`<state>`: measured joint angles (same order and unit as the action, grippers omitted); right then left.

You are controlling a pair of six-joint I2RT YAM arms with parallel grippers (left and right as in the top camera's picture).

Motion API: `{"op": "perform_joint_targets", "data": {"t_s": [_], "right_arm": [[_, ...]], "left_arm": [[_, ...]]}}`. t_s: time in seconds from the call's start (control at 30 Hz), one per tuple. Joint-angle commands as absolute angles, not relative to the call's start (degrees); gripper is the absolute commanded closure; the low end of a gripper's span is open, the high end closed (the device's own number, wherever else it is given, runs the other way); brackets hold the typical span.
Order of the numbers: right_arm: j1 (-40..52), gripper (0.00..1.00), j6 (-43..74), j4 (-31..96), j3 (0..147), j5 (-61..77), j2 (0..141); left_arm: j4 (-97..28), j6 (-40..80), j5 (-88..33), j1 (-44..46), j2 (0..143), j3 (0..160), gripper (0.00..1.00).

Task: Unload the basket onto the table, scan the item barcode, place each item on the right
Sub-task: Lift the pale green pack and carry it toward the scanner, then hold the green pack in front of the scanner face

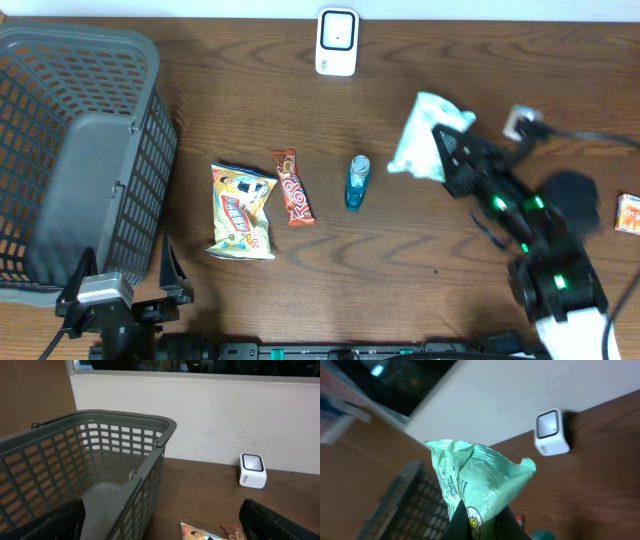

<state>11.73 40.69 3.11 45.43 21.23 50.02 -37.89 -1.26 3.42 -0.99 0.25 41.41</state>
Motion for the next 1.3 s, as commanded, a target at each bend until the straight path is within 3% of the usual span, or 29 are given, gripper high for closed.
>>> {"op": "perform_joint_targets", "data": {"t_s": [0.0,0.27,0.77,0.97,1.27], "right_arm": [[15.8,0.99,32.1,3.1,53.0,11.9,57.9],[26.0,0.99,17.3,11.1,73.0,-14.4,80.1],[29.0,0.99,-2.0,12.3,101.2,-33.2,112.9],[29.4,0.99,-10.6,5.8,110.3,-36.1,123.1],[31.4,0.99,-25.0,-15.7,112.2,-40.2,133.7]], "left_arm": [[-37.7,-0.8,4.1,-0.8,0.2,41.5,0.02],[-37.7,-0.8,4.1,-0.8,0.2,41.5,0.02],[-37.7,-0.8,4.1,-0.8,0.2,41.5,0.02],[-37.7,-0.8,4.1,-0.8,0.2,41.5,0.02],[-37.7,-0.8,4.1,-0.8,0.2,41.5,0.02]]}}
